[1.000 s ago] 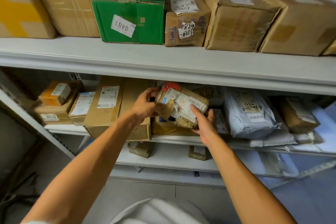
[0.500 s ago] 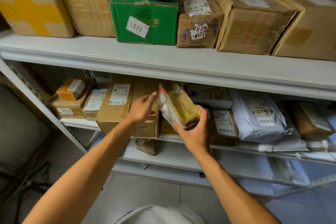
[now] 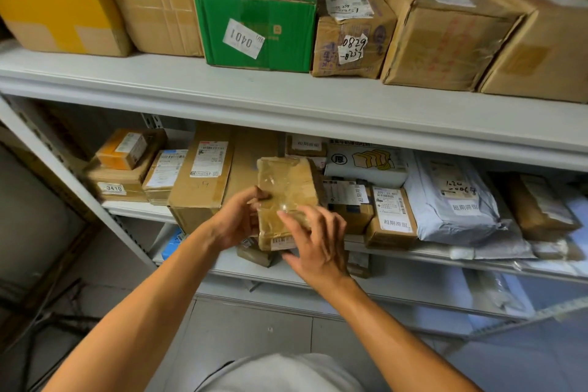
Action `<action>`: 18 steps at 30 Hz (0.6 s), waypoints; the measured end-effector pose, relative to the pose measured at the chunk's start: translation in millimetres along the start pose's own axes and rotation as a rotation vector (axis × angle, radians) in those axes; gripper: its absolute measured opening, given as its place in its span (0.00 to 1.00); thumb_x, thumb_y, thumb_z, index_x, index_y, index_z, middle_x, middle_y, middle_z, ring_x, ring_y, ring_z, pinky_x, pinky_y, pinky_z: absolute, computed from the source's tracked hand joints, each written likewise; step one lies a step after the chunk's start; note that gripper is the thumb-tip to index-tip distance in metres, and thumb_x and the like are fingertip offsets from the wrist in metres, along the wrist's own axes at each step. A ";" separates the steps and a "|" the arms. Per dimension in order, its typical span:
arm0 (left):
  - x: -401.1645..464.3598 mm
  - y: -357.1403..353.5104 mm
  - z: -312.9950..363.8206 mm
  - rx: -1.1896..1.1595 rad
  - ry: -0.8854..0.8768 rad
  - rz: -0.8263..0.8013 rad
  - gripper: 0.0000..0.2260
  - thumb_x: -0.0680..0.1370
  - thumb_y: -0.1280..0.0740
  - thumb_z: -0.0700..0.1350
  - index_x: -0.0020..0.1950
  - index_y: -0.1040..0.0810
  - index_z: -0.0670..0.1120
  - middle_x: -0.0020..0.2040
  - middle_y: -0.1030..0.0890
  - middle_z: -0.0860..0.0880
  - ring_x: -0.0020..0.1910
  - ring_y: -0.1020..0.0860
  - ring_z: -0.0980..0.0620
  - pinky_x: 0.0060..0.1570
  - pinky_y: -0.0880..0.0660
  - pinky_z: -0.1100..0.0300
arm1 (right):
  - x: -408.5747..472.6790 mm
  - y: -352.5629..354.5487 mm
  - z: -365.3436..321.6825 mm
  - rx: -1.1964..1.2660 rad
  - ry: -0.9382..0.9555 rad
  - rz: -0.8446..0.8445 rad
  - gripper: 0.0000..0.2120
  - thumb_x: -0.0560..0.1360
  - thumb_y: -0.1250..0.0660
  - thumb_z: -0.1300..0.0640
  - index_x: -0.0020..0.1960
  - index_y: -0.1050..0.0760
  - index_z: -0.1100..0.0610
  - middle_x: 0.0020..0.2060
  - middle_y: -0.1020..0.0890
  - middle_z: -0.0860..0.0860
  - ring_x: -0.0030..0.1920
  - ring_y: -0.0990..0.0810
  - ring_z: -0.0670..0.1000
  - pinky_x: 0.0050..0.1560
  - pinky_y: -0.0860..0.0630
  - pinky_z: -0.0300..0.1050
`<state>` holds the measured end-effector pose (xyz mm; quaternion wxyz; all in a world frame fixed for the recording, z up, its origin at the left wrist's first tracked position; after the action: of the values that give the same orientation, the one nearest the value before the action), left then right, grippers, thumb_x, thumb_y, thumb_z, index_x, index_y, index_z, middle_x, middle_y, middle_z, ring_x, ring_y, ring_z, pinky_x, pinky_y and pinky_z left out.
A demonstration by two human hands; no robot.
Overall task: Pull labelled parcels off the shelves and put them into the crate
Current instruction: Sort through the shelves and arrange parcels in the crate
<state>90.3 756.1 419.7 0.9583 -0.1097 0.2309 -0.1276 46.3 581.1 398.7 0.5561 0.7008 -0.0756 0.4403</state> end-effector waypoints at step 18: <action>11.2 -7.5 26.4 0.139 -0.328 0.090 0.38 0.68 0.21 0.55 0.75 0.32 0.58 0.67 0.23 0.48 0.61 0.19 0.47 0.56 0.19 0.49 | 23.9 10.8 49.3 1.792 -1.859 -0.226 0.26 0.80 0.39 0.38 0.62 0.22 0.59 0.51 0.17 0.62 0.45 0.16 0.58 0.35 0.16 0.48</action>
<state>110.9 749.7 440.0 0.9931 -0.0523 0.0667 -0.0808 80.5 544.6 423.5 -0.3308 0.8704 -0.0527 -0.3608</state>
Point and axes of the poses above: each hand's wrist, its own x-axis towards the middle knuckle, its own y-axis out of the back of the hand, z = x × y, the point moved 3 cm from there along x, towards the middle knuckle
